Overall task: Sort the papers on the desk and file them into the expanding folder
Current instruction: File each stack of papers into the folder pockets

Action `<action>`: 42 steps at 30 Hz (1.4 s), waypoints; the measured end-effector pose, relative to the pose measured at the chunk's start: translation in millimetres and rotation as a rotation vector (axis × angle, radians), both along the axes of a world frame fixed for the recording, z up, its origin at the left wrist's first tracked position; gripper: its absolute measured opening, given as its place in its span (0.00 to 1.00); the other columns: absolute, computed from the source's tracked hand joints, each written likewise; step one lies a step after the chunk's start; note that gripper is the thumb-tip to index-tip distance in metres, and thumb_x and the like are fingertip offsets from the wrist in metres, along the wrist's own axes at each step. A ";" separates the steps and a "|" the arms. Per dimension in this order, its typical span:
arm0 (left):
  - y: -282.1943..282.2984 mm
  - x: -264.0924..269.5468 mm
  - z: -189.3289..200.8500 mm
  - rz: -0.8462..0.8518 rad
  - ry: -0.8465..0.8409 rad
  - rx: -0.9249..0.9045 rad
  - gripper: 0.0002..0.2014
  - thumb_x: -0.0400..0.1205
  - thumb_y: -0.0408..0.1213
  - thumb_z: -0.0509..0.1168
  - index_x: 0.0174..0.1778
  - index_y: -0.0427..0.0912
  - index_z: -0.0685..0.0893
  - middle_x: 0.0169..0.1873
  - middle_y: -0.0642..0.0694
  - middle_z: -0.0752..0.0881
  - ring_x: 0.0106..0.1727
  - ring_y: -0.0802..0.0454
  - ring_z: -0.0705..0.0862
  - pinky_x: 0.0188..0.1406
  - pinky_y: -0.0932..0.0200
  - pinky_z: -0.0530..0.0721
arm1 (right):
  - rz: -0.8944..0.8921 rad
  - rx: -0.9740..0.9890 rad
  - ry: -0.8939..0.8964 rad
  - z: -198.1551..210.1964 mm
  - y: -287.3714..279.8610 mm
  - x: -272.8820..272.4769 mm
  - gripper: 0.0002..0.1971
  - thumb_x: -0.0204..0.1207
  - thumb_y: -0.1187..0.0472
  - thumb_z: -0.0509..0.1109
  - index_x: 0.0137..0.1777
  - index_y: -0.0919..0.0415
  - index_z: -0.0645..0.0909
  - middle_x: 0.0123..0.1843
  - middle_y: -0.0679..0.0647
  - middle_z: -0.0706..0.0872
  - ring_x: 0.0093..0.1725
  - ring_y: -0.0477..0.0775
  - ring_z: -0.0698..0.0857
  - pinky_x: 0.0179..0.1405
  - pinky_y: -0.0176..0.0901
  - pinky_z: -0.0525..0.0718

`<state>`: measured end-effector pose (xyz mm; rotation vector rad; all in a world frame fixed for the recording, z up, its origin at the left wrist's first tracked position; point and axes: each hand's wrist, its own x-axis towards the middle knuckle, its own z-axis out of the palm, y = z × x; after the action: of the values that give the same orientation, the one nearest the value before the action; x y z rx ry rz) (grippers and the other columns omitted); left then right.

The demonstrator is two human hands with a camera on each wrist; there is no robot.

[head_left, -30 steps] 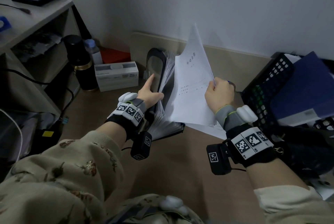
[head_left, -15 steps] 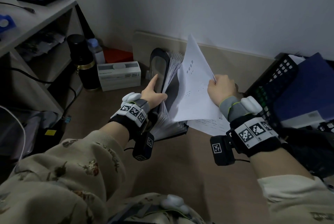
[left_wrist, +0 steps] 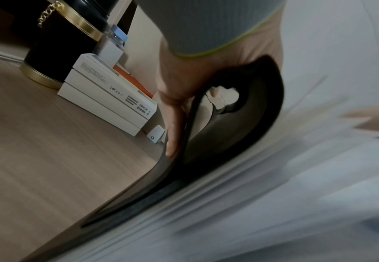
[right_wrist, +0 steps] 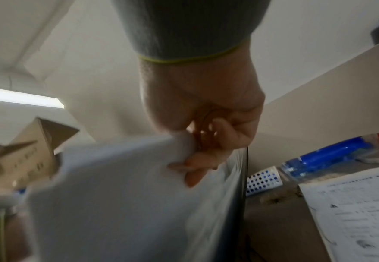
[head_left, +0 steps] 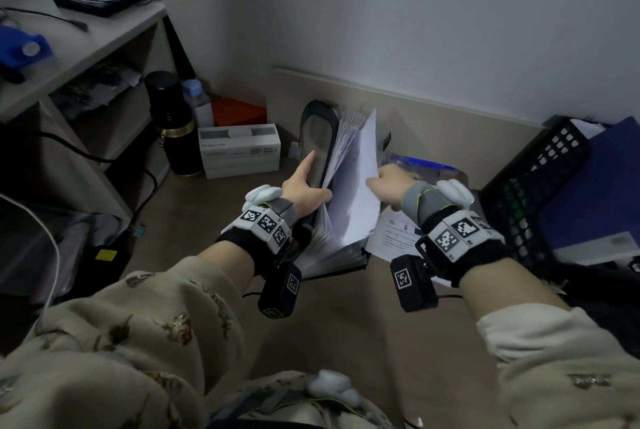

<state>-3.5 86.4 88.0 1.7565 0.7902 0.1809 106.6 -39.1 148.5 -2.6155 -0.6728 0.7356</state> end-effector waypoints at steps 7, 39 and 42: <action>2.7 1.0 -5.4 -0.016 -0.033 -0.009 0.45 0.71 0.34 0.69 0.82 0.65 0.58 0.77 0.49 0.72 0.67 0.53 0.76 0.60 0.62 0.75 | 0.099 -0.223 0.019 -32.9 6.6 -10.6 0.23 0.86 0.47 0.48 0.62 0.66 0.74 0.50 0.62 0.82 0.48 0.61 0.82 0.43 0.45 0.75; 6.8 0.3 -9.2 -0.022 -0.033 -0.005 0.44 0.72 0.34 0.69 0.82 0.65 0.58 0.75 0.49 0.74 0.59 0.56 0.75 0.58 0.63 0.74 | -0.204 0.270 -0.099 -64.2 -20.5 -10.0 0.32 0.76 0.67 0.61 0.81 0.54 0.60 0.81 0.52 0.66 0.73 0.60 0.74 0.68 0.52 0.77; 5.7 0.8 -9.8 -0.027 -0.034 -0.008 0.44 0.72 0.34 0.69 0.82 0.66 0.58 0.76 0.48 0.74 0.59 0.55 0.75 0.58 0.62 0.74 | -0.097 0.188 -0.192 -63.8 -21.3 -12.1 0.25 0.77 0.69 0.58 0.76 0.57 0.71 0.81 0.48 0.65 0.77 0.55 0.70 0.65 0.44 0.74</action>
<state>-2.7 92.1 78.2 1.7514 0.7410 0.1893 94.5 -60.4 84.7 -2.5436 -0.6289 0.3762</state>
